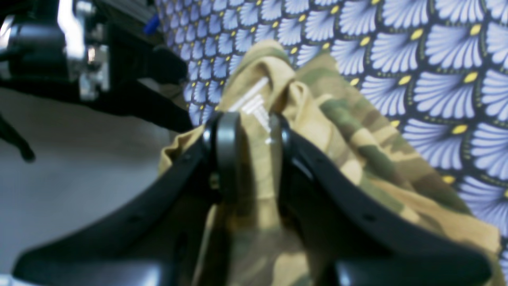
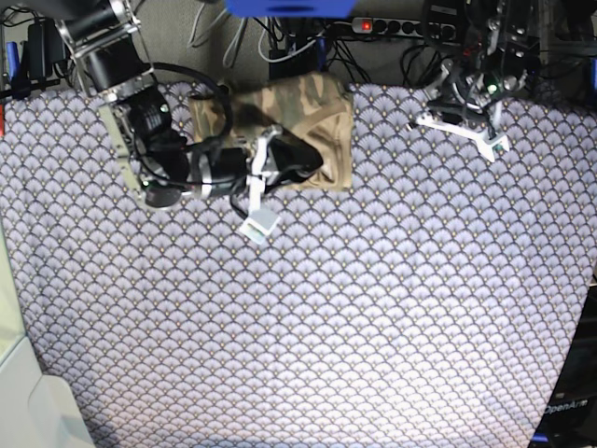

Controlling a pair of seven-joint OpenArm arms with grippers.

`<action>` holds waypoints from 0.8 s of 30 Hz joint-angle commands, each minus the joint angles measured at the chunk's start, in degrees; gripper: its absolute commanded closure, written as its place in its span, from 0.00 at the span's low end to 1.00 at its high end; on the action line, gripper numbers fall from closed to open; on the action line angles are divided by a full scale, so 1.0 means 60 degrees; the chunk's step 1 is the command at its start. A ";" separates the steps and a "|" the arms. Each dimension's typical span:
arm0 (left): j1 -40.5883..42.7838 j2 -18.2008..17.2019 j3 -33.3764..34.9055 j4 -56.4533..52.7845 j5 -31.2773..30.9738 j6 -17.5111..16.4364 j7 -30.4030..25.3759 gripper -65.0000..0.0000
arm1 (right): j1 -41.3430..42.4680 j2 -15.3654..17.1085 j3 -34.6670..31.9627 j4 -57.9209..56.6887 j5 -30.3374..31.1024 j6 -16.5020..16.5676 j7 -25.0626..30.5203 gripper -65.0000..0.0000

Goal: Fold the T-shirt properly
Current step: 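Tuck the loose fabric under the bundle with the right gripper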

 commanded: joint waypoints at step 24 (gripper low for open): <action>-0.0083 -0.0065 -0.0043 0.0180 0.0017 0.0020 -0.0038 0.98 | 0.0720 -0.0389 -0.0898 -0.1256 0.0355 0.0068 0.1025 0.77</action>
